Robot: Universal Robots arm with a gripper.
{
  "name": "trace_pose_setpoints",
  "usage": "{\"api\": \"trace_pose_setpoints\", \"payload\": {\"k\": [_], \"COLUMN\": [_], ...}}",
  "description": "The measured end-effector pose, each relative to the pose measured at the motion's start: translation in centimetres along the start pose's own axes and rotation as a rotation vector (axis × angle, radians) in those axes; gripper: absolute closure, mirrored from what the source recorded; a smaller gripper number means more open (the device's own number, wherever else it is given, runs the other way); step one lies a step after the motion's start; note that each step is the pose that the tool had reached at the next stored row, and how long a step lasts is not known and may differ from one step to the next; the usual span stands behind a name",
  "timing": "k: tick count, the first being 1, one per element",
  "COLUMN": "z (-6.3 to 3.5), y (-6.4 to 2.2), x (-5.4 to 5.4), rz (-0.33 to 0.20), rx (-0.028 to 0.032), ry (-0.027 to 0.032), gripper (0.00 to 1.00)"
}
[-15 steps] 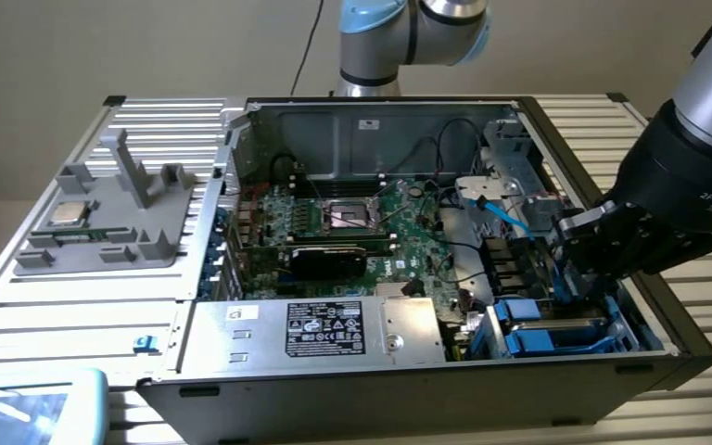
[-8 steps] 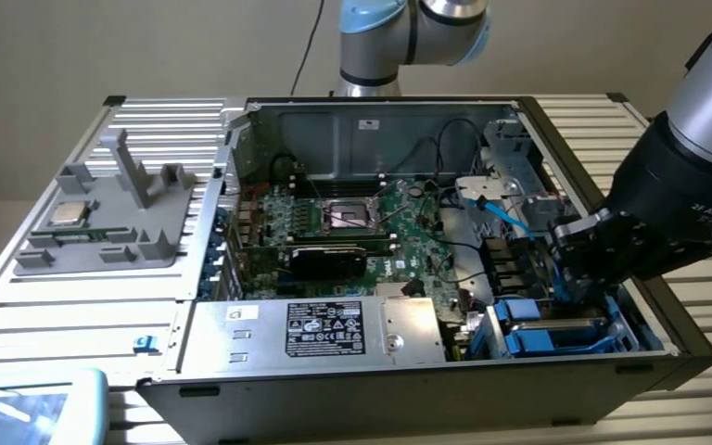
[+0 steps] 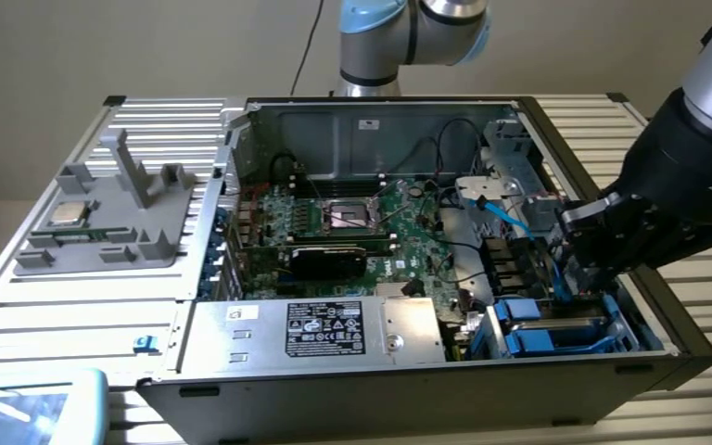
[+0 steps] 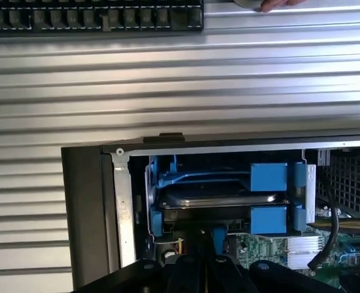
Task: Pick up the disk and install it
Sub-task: 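Insert the second disk wire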
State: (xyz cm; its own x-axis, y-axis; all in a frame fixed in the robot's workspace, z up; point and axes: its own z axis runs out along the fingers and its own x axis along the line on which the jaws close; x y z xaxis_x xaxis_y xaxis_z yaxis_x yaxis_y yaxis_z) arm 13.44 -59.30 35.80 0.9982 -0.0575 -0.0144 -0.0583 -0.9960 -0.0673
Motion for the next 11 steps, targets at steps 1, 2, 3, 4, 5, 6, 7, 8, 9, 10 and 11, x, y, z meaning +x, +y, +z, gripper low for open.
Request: {"api": "trace_pose_setpoints", "payload": {"k": [1,2,3,4,5,6,7,8,9,10,11], "z": [-0.45,-0.79,-1.11,-1.38,-1.63,-1.86,-2.08,-2.29,-2.50,-2.64,-2.80], "y": [-0.11,-0.24,-0.38,-0.56,-0.74,-0.93,-1.13,-1.32,-1.52,-1.72,-1.96], "x": [-0.1,-0.1,-0.2,-0.3,-0.4,-0.5,-0.7,-0.8,-1.0,-1.1,-1.2], "rz": [0.000,0.000,0.000,0.000,0.000,0.000,0.000,0.000,0.000,0.000,0.000], "rx": [-0.0015,-0.0038,-0.0061,-0.0087,-0.0118,-0.0151,-0.0182,-0.0210,-0.0245,-0.0281,-0.0322], "ry": [0.0001,0.0002,0.0003,0.0005,0.0007,0.0007,0.0007,0.0006,0.0006,0.0008,0.0010], "gripper": [0.89,0.89,0.89,0.89,0.89,0.89,0.89,0.89,0.89,0.89,0.89]}}
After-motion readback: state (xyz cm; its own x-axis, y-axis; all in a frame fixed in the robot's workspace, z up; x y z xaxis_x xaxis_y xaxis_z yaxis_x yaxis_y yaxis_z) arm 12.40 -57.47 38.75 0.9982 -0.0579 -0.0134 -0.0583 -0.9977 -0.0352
